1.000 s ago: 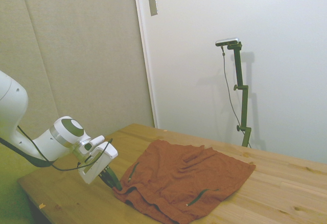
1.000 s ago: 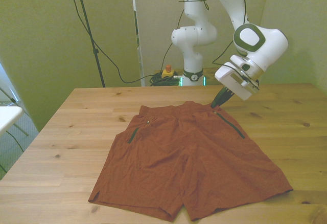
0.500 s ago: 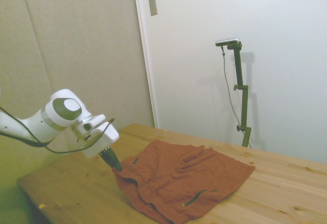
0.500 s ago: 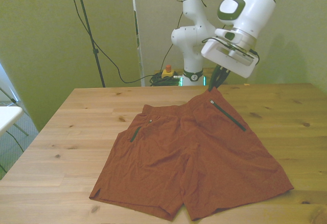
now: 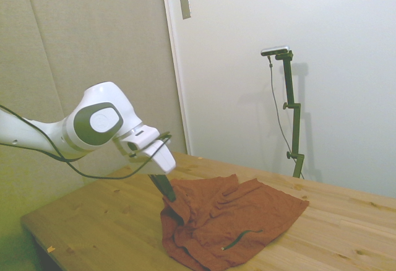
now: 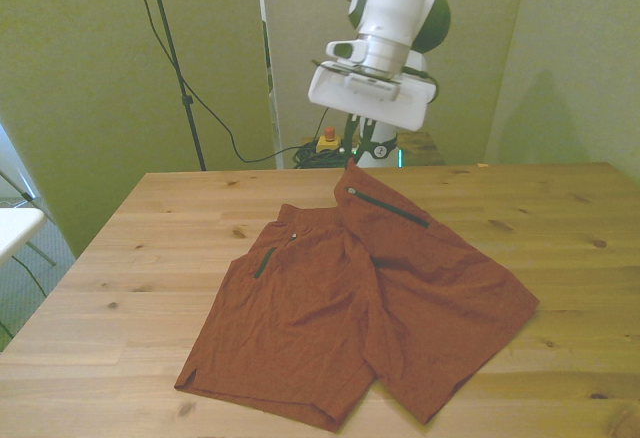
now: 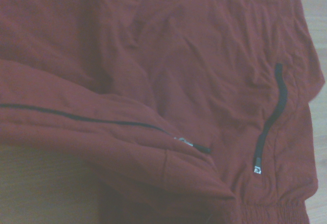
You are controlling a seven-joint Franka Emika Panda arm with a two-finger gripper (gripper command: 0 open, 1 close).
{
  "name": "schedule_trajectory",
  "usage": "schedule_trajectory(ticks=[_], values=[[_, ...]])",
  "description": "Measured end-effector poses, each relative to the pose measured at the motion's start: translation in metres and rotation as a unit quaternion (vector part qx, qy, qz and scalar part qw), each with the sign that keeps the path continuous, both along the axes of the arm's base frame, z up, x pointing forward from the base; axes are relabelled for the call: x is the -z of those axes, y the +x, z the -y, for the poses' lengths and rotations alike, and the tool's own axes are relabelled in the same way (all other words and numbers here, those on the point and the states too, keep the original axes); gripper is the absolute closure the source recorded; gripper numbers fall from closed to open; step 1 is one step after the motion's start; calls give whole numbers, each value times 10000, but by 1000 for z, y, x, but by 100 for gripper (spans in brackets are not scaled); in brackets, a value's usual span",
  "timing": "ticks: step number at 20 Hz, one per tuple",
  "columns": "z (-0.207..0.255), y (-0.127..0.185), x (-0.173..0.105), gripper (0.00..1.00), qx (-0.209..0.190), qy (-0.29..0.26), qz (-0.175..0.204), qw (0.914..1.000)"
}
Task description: Fold the shorts
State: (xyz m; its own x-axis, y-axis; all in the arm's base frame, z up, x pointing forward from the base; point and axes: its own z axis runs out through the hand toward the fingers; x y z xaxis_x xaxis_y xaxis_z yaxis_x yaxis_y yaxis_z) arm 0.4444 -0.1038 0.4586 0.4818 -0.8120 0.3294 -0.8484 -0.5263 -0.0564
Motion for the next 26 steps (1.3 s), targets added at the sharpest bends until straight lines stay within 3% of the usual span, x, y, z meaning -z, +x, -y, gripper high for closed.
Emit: schedule_trajectory(ticks=[3,4,9,13,22,26], values=[[37,2,25,100,91,565,-196,9982],[47,3,35,0,139,720,-268,9969],[96,7,75,0,439,1112,-594,9911],[118,7,88,0,595,1128,-710,9893],[123,2,67,0,584,1083,-612,9905],[97,4,41,0,272,196,-418,9986]])
